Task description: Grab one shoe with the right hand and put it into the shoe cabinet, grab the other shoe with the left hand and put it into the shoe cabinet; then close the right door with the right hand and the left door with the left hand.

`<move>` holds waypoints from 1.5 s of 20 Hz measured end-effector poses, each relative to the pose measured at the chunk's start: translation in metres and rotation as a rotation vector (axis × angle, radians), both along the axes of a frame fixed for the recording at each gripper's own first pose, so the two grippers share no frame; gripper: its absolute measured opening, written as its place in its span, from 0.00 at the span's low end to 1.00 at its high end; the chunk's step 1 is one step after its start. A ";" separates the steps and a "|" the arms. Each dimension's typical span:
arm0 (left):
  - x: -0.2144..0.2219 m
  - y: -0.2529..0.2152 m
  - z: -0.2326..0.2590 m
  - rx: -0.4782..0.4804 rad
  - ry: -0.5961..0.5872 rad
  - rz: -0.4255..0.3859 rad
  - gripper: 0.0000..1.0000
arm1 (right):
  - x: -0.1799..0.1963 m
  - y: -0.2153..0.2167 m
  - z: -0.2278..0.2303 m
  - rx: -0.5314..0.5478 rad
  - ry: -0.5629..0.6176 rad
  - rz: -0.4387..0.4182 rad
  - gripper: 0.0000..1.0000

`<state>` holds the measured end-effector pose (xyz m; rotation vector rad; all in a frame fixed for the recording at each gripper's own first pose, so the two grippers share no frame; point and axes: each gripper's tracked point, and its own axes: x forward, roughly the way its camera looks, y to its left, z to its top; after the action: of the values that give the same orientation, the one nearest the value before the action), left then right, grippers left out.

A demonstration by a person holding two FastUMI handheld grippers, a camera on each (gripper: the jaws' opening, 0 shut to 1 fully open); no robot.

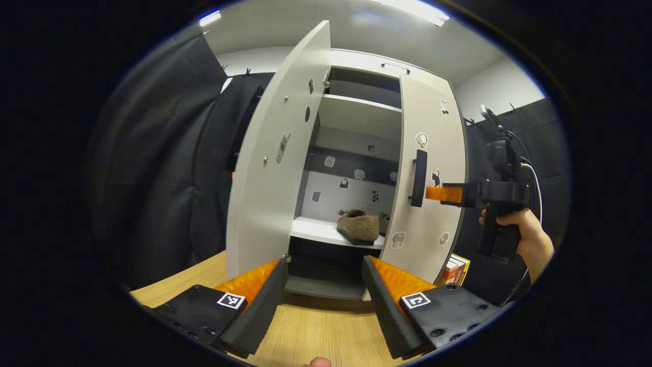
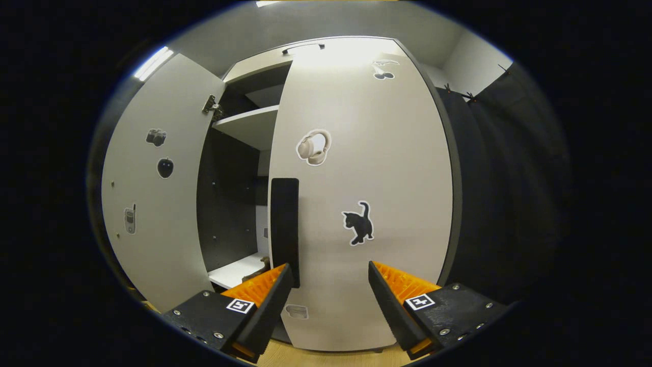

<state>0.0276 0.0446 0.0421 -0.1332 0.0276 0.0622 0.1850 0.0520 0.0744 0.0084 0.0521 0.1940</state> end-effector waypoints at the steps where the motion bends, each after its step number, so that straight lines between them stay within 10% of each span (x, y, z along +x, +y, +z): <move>1: -0.004 0.012 0.004 0.005 -0.002 0.027 0.95 | -0.007 -0.002 -0.002 -0.001 -0.001 0.000 0.92; 10: -0.031 0.168 0.072 0.045 -0.075 0.381 0.95 | -0.046 -0.026 -0.003 0.008 -0.028 -0.030 0.92; 19: 0.046 0.218 0.108 0.057 -0.080 0.351 0.95 | -0.055 -0.047 0.003 0.001 -0.035 -0.072 0.92; 30: 0.060 0.168 0.101 -0.019 -0.059 0.185 0.91 | -0.050 -0.056 0.000 0.010 -0.024 -0.090 0.92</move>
<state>0.0880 0.2130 0.1430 -0.1562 -0.0426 0.2423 0.1352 -0.0038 0.0745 0.0187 0.0263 0.1045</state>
